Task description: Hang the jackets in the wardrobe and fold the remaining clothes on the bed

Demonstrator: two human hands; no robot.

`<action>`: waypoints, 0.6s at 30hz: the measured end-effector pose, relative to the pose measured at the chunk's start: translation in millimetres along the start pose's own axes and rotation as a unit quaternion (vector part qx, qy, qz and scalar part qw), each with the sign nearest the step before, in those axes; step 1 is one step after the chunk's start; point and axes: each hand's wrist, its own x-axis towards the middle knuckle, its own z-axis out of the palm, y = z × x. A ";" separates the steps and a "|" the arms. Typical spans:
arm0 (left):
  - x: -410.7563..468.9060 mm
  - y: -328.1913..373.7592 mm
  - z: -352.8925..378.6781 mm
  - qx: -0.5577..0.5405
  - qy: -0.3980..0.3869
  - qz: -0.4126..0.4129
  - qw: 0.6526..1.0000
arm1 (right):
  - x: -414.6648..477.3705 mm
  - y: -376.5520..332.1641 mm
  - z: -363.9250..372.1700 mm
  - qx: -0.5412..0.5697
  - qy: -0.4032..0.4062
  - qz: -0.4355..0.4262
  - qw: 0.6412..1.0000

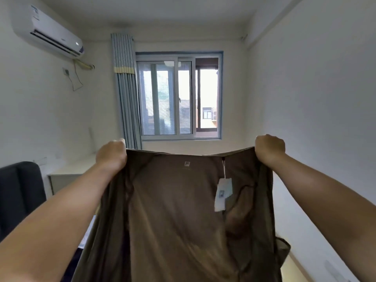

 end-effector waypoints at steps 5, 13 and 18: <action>13.3 -6.6 -5.2 -0.084 -0.053 -0.084 0.992 | 5.0 6.6 6.1 0.200 -0.004 -0.096 0.975; 9.3 -16.9 -15.9 0.048 0.019 -0.032 0.998 | 4.2 9.1 9.6 -0.130 0.011 -0.178 0.975; 19.2 -20.0 -30.9 0.066 0.079 -0.009 0.995 | 19.8 -0.9 -13.0 -0.114 0.032 -0.060 0.991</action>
